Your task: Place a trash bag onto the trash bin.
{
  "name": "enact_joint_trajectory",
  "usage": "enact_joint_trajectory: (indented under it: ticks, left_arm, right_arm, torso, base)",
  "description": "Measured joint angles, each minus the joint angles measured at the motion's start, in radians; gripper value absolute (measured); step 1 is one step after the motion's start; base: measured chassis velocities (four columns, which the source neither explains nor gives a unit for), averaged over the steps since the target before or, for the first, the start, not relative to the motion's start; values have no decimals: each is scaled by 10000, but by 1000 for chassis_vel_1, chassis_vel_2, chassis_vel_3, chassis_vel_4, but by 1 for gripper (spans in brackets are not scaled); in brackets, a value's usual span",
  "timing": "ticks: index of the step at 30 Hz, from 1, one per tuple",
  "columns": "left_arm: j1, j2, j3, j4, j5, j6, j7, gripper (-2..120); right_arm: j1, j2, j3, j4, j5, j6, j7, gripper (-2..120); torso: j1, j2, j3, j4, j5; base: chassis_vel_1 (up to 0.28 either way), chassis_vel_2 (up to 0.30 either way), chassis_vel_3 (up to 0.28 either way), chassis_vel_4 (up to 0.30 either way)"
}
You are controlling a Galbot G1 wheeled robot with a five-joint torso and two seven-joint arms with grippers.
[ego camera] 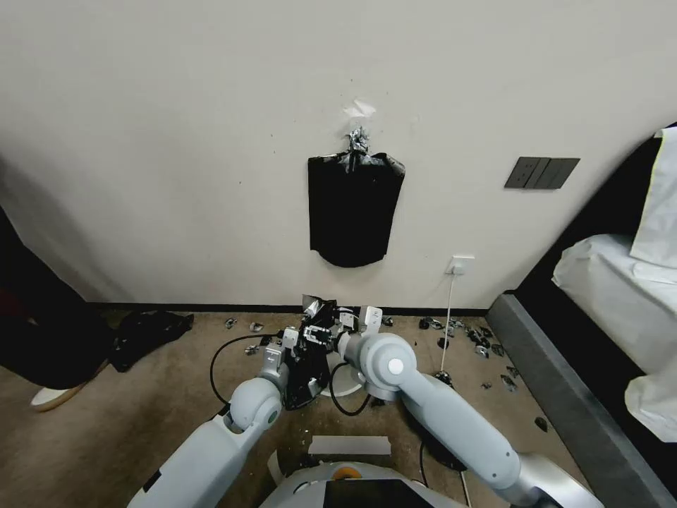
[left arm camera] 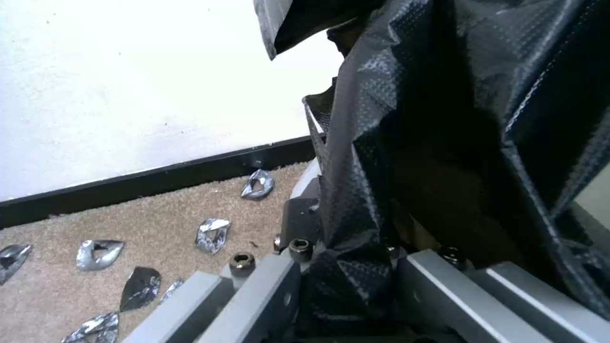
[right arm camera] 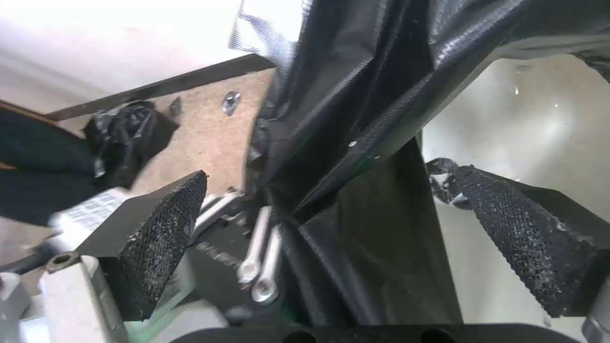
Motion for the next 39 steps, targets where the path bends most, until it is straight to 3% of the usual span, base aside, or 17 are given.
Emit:
enact_joint_trajectory:
  ticks: [8, 28, 31, 39]
  left_arm:
    - [-18, -16, 30, 15, -24, -3, 22, 0]
    - [-41, 37, 45, 21, -53, -40, 44, 0]
    - [-30, 39, 46, 55, -52, -59, 48, 0]
    - [83, 86, -17, 90, -29, -129, 82, 0]
  right_arm:
    - [150, 43, -164, -307, -415, 60, -55, 87]
    - [474, 28, -644, -734, -1386, 70, -245, 11]
    - [597, -104, -686, -734, -1521, 62, -312, 6]
    - [1073, -614, -776, -718, -1526, 5, -406, 7]
  torso:
    - [0, -1, 0, 0, 0]
    - [0, 1, 0, 1, 1]
    - [0, 1, 0, 0, 1]
    - [0, 1, 0, -1, 2]
  base:
    - [0, 0, 0, 0]
    - [0, 0, 0, 0]
    - [0, 0, 0, 0]
    - [0, 0, 0, 0]
